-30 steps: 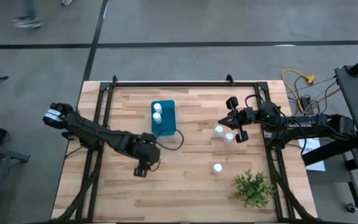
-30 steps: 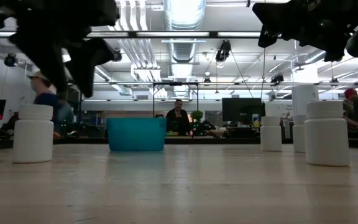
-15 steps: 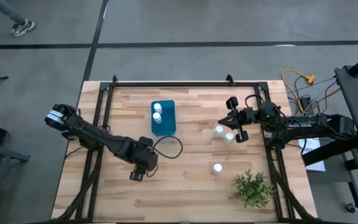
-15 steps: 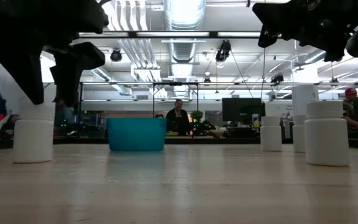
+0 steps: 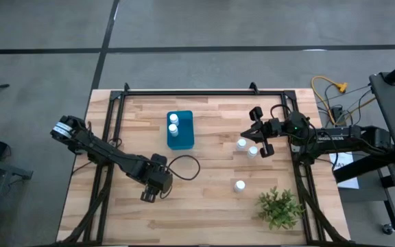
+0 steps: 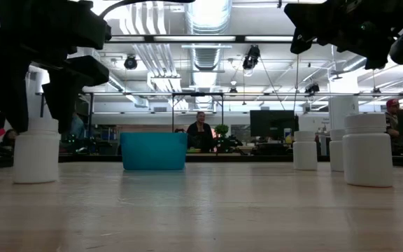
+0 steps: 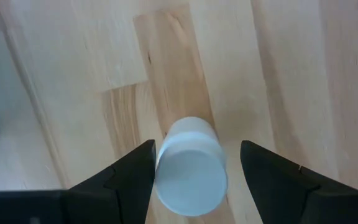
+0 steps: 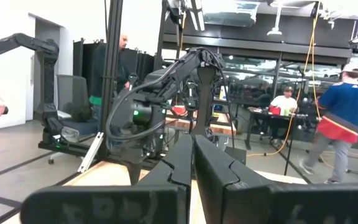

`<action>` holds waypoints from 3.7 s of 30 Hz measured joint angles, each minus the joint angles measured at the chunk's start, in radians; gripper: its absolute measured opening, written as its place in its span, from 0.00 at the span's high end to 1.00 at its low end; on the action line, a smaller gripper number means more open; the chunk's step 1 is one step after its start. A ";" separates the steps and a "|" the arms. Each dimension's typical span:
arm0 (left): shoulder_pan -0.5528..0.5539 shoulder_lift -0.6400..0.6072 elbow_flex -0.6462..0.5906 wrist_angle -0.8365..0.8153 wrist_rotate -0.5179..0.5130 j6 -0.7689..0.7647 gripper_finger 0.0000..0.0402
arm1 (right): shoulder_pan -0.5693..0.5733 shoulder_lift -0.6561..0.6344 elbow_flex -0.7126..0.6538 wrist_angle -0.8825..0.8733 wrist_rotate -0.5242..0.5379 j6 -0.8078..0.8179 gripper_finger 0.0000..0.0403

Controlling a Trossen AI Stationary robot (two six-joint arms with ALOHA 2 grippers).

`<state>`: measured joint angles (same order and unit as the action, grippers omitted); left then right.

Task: Pick and place pill bottles into a basket
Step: Put the white medicine bottle into the blue bin

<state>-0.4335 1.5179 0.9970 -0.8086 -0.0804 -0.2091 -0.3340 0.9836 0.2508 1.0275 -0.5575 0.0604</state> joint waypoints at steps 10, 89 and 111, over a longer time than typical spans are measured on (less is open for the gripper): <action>0.000 0.000 -0.075 0.025 -0.020 -0.022 0.46 | 0.000 0.000 0.000 0.000 0.000 0.000 0.98; 0.546 -0.011 0.256 -0.101 -0.059 0.462 0.61 | -0.001 0.000 0.000 0.000 0.007 -0.008 0.98; 0.637 0.143 0.227 -0.030 -0.056 0.542 0.61 | 0.000 0.000 0.000 -0.007 0.007 -0.012 0.98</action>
<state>0.2036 1.6612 1.2237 -0.8386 -0.1364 0.3328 -0.3340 0.9833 0.2508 1.0206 -0.5507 0.0488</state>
